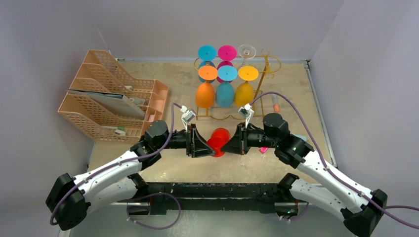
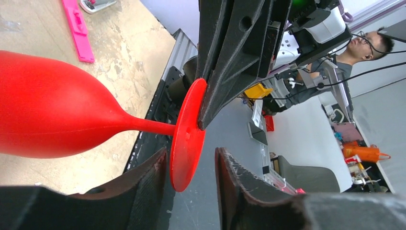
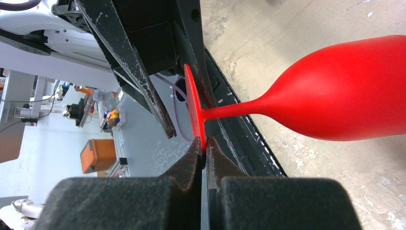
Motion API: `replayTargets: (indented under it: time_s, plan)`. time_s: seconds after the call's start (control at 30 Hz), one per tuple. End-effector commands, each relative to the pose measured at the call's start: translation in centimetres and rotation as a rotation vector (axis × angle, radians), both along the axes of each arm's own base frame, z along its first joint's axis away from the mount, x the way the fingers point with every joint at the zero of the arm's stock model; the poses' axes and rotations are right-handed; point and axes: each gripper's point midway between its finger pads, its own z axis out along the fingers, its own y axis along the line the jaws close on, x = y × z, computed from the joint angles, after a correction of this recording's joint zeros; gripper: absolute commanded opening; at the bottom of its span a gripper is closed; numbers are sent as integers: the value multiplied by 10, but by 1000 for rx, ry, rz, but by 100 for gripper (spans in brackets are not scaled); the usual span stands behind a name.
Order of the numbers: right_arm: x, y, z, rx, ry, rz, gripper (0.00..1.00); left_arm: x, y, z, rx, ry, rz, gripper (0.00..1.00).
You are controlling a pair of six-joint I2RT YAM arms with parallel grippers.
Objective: Take the wine glass off the wine glass rack
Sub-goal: Place the wine glass at the center of the board.
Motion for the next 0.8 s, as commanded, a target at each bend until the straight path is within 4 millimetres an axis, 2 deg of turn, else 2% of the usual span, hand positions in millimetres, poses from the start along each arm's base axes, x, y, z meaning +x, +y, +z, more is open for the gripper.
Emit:
replayTargets:
  time_s: [0.0, 0.07, 0.1, 0.13, 0.23, 0.3, 0.37, 0.43, 0.5, 0.57, 0.67, 0.77]
  plan:
    - [-1, -3, 5, 10, -44, -2, 0, 2, -1, 15, -60, -48, 14, 35]
    - [-1, -6, 4, 6, -51, -15, 2, 1, 0, 11, -48, -53, 12, 16]
    - [-2, -8, 4, 2, -57, -21, 9, 1, 0, 9, -40, -55, 11, 7]
    - [-3, -10, 2, -2, -55, -24, 22, 1, 1, 6, -30, -58, 13, 0]
    - [1, -19, -3, -38, -39, -93, 61, -4, 2, 4, -8, -97, -26, 0]
    - [12, -34, 0, -90, -80, -193, 78, -7, 7, 3, -1, -144, -30, 0]
    - [25, -57, -2, -156, -105, -341, 86, -14, 13, 8, -19, -234, -44, 0]
    - [35, -84, -12, -219, -91, -503, 95, -26, 21, 12, -44, -359, -94, 0]
    - [38, -103, -21, -259, -101, -587, 98, -39, 28, 13, -66, -460, -150, 0]
    - [40, -119, -25, -299, -96, -655, 99, -42, 34, 9, -41, -529, -160, 0]
    - [42, -128, -23, -301, -56, -732, 99, -39, 41, 12, 15, -620, -148, 0]
    - [44, -120, -18, -237, -58, -720, 99, -38, 45, 17, 48, -707, -166, 0]
